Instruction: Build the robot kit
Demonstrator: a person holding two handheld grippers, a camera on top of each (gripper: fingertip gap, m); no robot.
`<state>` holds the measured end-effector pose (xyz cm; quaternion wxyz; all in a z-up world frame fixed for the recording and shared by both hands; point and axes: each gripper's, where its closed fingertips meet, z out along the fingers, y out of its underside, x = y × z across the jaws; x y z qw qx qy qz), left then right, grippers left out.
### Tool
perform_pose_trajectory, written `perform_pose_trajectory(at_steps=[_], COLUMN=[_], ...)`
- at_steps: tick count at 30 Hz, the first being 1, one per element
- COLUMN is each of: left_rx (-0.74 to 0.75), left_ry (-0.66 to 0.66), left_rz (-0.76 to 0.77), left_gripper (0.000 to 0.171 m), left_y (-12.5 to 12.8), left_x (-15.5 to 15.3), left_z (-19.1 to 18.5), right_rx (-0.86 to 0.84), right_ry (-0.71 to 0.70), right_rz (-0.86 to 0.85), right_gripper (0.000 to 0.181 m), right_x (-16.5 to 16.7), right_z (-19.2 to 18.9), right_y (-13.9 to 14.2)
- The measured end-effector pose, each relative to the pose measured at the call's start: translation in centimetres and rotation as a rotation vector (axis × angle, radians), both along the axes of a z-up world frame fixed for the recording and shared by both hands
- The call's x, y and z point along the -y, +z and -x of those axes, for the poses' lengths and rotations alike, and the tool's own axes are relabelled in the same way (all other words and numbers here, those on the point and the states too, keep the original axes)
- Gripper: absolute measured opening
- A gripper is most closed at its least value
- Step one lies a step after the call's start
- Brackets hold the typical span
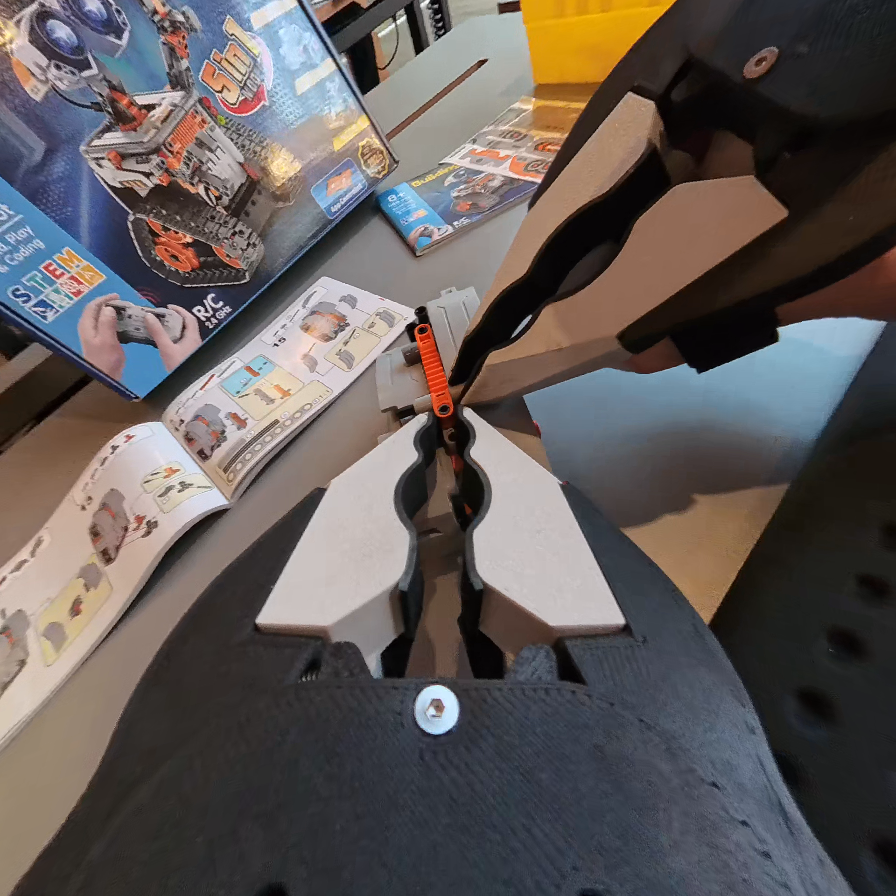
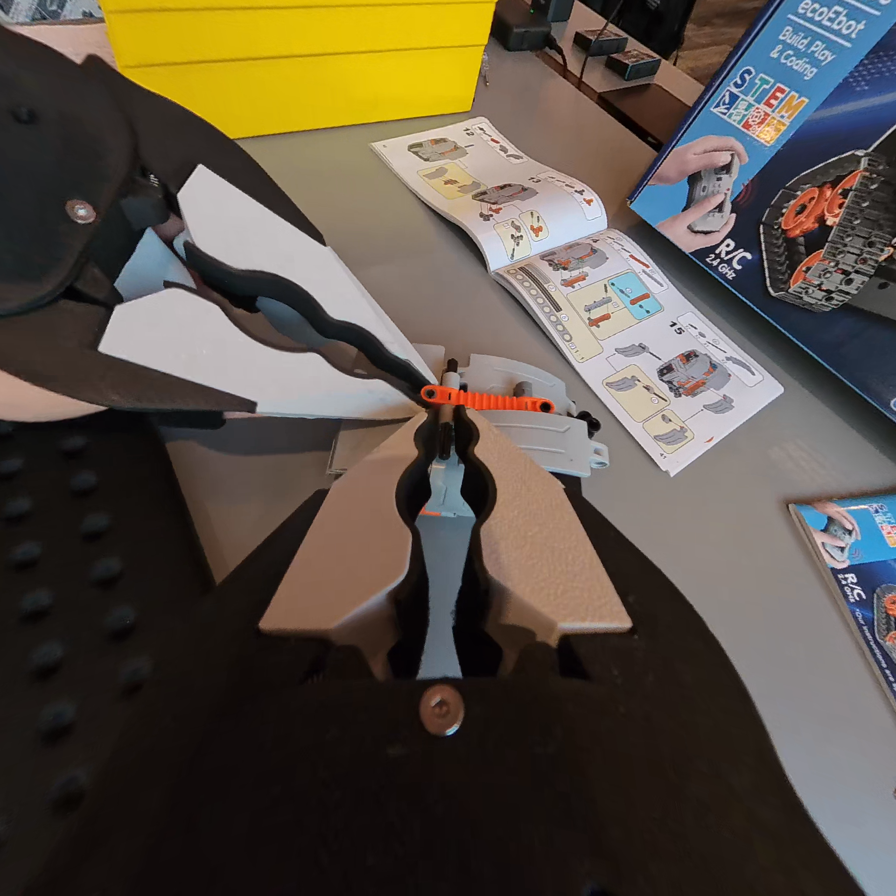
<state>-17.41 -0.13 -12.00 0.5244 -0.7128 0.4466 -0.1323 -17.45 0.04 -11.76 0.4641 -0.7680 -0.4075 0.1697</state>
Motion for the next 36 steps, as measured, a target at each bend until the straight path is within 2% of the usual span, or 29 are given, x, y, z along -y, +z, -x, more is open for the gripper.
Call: perform_pose_trajectory(at_steps=[11, 13, 15, 16, 17, 18, 19, 21, 23, 26, 28, 30, 33, 36], left_rx=[0.006, 0.001, 0.002, 0.084, 0.180, 0.233, 0.241, 0.189, 0.139, 0.176, 0.184, 0.186, 0.212, 0.206], left_ry=[0.030, 0.087, 0.183, 0.129, 0.062, 0.048, 0.043, 0.020, 0.026, 0.066, 0.081, 0.087, 0.073, 0.058], left_rz=[-0.017, -0.024, -0.035, 0.017, 0.076, 0.093, 0.074, 0.063, 0.030, -0.068, -0.087, -0.059, 0.027, 0.116], left_gripper=[0.004, 0.004, 0.000, 0.000, 0.000, 0.000, 0.000, 0.000, 0.000, 0.000, 0.000, 0.003, 0.013, 0.019], left_y=[-0.1, -0.1, 0.0, 0.1, 0.5, 1.0, 1.3, 0.9, 0.7, 2.5, 3.0, 2.9, 2.6, 1.8], left_x=[-0.2, -1.0, -2.7, -2.6, -2.0, -1.8, -1.7, -1.1, -0.7, -0.7, -0.8, -1.2, -1.6, -2.1], left_z=[0.1, 0.9, 3.4, 3.1, 2.4, 2.1, 2.0, 1.4, 1.4, 2.3, 2.8, 3.0, 2.5, 1.7], right_rx=[-0.003, -0.014, 0.088, 0.079, 0.004, -0.047, -0.057, -0.082, -0.111, -0.121, -0.119, -0.126, -0.184, -0.208], right_ry=[-0.053, -0.030, -0.060, -0.040, -0.019, -0.031, -0.041, -0.051, -0.048, -0.042, 0.011, 0.077, 0.209, 0.272], right_rz=[-0.024, -0.020, 0.002, -0.016, -0.076, -0.139, -0.174, -0.209, -0.213, -0.172, -0.165, -0.157, -0.053, 0.120], right_gripper=[0.004, 0.000, 0.000, 0.000, 0.000, 0.000, 0.000, 0.000, 0.000, 0.013, 0.029, 0.039, 0.053, 0.054], right_x=[0.1, 0.6, 1.0, 1.4, 1.8, 1.9, 1.9, 1.6, 1.1, 0.2, -0.5, -1.6, -2.9, -3.9], right_z=[-0.2, -0.3, -1.7, -1.7, -1.2, -1.0, -1.0, -0.9, -1.2, -2.4, -2.8, -2.9, -2.2, -1.7], right_y=[0.0, 0.2, -1.9, -2.2, -0.5, 1.4, 2.6, 3.7, 3.7, 2.9, 2.7, 2.5, 1.8, 0.1])
